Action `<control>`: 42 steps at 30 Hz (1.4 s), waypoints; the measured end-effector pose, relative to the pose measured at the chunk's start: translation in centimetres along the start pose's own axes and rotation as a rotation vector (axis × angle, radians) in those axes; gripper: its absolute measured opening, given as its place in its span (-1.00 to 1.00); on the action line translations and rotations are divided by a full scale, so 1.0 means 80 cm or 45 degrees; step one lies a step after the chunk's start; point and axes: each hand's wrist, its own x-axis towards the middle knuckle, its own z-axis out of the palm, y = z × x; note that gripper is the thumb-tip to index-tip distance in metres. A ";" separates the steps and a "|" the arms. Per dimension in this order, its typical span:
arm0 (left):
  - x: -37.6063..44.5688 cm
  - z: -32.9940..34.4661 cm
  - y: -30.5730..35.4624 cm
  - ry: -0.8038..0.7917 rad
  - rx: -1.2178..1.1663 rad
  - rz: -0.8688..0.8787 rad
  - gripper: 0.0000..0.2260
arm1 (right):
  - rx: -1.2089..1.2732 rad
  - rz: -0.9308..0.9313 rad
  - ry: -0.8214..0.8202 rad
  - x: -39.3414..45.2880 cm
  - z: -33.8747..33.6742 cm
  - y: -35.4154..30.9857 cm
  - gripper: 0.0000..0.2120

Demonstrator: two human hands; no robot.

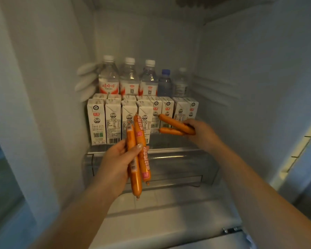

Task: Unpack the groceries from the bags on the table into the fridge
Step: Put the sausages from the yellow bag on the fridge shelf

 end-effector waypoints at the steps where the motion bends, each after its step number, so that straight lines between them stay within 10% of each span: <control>1: 0.000 -0.001 0.000 -0.010 -0.005 -0.007 -0.74 | -0.053 -0.015 -0.028 0.005 0.002 0.004 -0.63; 42: -0.009 0.002 -0.011 -0.015 0.000 -0.163 -0.77 | -0.127 -0.222 0.051 0.016 0.019 0.044 -0.80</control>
